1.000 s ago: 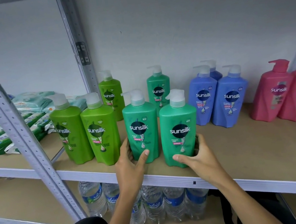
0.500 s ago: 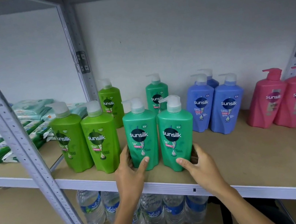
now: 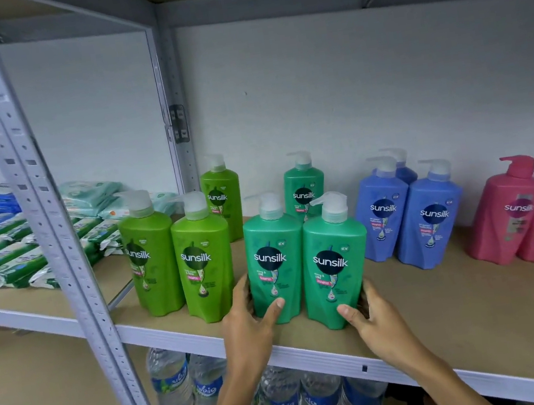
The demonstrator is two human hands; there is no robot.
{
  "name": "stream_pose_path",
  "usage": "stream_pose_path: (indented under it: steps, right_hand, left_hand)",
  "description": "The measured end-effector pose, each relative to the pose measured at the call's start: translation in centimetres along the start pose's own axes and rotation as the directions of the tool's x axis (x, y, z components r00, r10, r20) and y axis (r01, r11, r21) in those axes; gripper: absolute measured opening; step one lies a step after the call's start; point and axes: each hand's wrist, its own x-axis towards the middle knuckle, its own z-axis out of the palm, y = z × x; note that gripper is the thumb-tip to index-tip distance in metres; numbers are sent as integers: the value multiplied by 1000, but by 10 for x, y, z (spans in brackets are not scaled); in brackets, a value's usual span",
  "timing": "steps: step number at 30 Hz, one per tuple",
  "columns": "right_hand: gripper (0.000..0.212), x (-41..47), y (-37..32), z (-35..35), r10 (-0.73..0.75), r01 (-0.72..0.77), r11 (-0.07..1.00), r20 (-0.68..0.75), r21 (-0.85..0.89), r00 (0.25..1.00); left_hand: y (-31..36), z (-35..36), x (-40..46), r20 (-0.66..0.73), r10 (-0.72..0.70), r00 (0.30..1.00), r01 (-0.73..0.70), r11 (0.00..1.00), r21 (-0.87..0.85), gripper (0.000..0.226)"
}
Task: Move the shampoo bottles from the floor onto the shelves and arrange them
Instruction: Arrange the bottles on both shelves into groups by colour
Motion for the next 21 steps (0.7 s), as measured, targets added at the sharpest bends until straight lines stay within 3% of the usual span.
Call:
stream_pose_path:
  steps: [5, 11, 21]
  right_hand:
    - [48, 7, 3, 3, 3, -2, 1000, -27, 17, 1000]
    - [44, 22, 4, 0, 0, 0, 1000, -39, 8, 999]
    - [50, 27, 15, -3, -52, 53, 998, -55, 19, 997]
  left_hand:
    - [-4, 9, 10, -26, -34, 999, 36, 996, 85, 71]
    - [4, 30, 39, -82, -102, 991, 118, 970, 212, 46]
    - [-4, 62, 106, -84, -164, 983, 173, 978, 116, 47]
